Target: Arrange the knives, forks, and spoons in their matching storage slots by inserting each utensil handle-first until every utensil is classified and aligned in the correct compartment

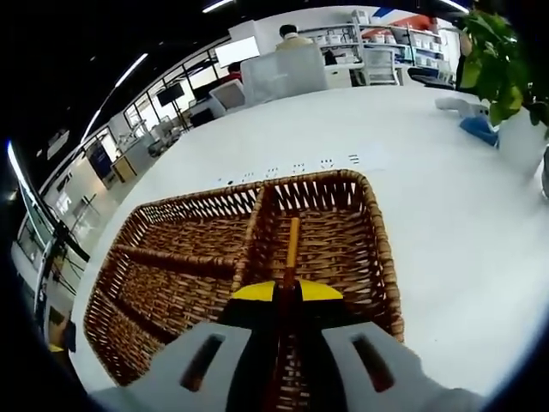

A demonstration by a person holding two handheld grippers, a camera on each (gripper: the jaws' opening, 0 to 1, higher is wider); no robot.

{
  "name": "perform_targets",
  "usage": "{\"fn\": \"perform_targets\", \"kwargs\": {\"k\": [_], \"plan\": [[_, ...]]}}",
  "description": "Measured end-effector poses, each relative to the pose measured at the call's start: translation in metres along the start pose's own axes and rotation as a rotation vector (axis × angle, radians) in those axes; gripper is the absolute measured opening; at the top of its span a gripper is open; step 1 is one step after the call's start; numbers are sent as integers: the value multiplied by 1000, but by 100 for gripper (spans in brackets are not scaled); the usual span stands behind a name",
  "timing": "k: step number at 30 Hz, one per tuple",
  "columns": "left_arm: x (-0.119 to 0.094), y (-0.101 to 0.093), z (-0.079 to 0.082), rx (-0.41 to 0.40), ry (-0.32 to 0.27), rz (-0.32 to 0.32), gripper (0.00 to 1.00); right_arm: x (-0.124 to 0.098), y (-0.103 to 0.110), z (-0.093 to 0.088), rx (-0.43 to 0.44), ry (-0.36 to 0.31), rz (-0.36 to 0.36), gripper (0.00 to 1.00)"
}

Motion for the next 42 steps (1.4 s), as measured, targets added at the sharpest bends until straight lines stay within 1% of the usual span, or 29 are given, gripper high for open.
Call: {"fn": "perform_targets", "kwargs": {"k": [2, 4, 6, 8, 12, 14, 17, 18, 22, 23, 27, 29, 32, 34, 35, 37, 42], "plan": [[0, 0, 0, -5, -1, -1, 91, -5, 0, 0, -9, -8, 8, 8], [0, -1, 1, -16, -5, -7, 91, -9, 1, 2, -33, -6, 30, 10], [-1, -2, 2, -34, -15, -15, 91, -15, 1, 5, -50, -20, 32, 12], [-1, -3, 4, -39, -20, -16, 91, -22, 3, 7, -90, -29, 51, 13], [-2, -3, 7, -36, -15, -14, 92, -37, 7, 10, -133, -56, 79, 18], [-3, -3, 8, -33, -11, -14, 92, -44, 10, 10, -152, -62, 94, 21], [-5, -3, 11, -40, -7, -17, 93, -59, 17, 10, -187, -92, 123, 26], [-5, -3, 12, -44, -6, -19, 94, -64, 21, 9, -211, -100, 140, 28], [-7, -3, 16, -52, -8, -21, 95, -79, 29, 8, -243, -132, 159, 35], [-7, -3, 17, -55, -8, -21, 96, -89, 34, 4, -266, -144, 172, 37], [-9, -3, 19, -61, -7, -20, 98, -107, 44, -5, -297, -174, 197, 43], [-10, -3, 20, -65, -6, -21, 100, -113, 46, -10, -314, -184, 206, 46], [-10, -4, 19, -68, -14, -25, 100, -124, 50, -23, -326, -198, 231, 51], [-11, -5, 20, -80, -20, -32, 100, -131, 51, -33, -386, -193, 235, 54], [-11, -5, 19, -82, -20, -33, 100, -135, 52, -36, -405, -202, 235, 56], [-12, -4, 19, -83, -19, -31, 100, -142, 53, -41, -426, -212, 239, 58], [-14, -1, 19, -90, -25, -28, 100, -163, 56, -48, -441, -240, 264, 65]]}}
Point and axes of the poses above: the point that each gripper's makers call its tool centre point, and the gripper's own axes: x roughly forward along the fingers, y roughly to its left, z roughly out of its top, the point moved 4 cm from there along -x, roughly backward along the fingers, and after that the axes turned 4 degrees about -x, right-handed, at the moved point
